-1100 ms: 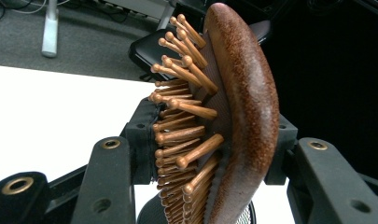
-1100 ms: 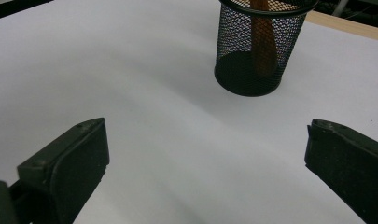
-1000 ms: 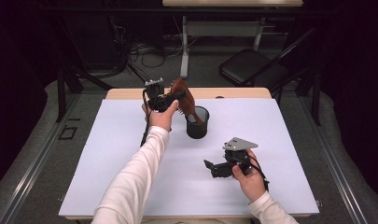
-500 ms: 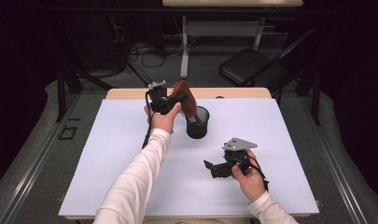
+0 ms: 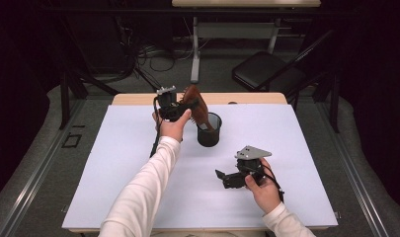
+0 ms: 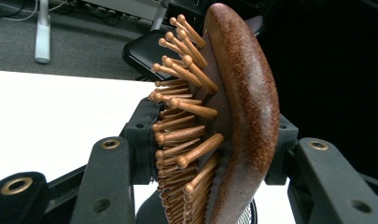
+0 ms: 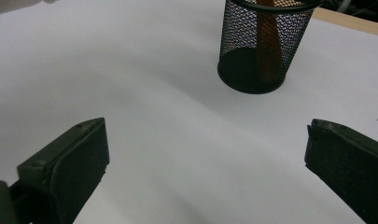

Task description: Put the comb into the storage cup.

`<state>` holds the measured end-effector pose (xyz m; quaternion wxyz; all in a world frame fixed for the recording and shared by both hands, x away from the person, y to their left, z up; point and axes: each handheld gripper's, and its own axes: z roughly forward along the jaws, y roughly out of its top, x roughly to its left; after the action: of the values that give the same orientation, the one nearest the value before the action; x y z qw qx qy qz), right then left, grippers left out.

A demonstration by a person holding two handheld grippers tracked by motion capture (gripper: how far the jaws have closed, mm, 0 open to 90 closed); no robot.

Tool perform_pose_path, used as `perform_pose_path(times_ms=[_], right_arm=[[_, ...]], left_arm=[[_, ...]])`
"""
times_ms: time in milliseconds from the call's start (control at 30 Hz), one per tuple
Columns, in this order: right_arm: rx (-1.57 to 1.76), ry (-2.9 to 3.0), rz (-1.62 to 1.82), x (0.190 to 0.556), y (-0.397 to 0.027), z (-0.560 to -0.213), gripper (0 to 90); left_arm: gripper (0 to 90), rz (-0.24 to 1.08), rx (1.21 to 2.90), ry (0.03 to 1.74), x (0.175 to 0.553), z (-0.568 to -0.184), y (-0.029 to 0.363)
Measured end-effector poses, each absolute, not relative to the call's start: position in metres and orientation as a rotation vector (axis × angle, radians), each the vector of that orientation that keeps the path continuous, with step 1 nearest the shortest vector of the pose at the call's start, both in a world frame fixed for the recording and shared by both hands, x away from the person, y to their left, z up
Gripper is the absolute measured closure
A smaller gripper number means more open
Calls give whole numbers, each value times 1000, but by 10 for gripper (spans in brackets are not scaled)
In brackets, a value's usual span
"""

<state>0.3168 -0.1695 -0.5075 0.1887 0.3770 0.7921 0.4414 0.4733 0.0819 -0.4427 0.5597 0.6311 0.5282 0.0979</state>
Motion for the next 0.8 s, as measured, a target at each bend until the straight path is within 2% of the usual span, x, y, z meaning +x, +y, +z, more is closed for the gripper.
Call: perform_pose_path(times_ms=[800], right_arm=[[1052,2238,1239,317,-169,-508,0]], left_arm=[[489,197,1442,1266,477,-452,94]])
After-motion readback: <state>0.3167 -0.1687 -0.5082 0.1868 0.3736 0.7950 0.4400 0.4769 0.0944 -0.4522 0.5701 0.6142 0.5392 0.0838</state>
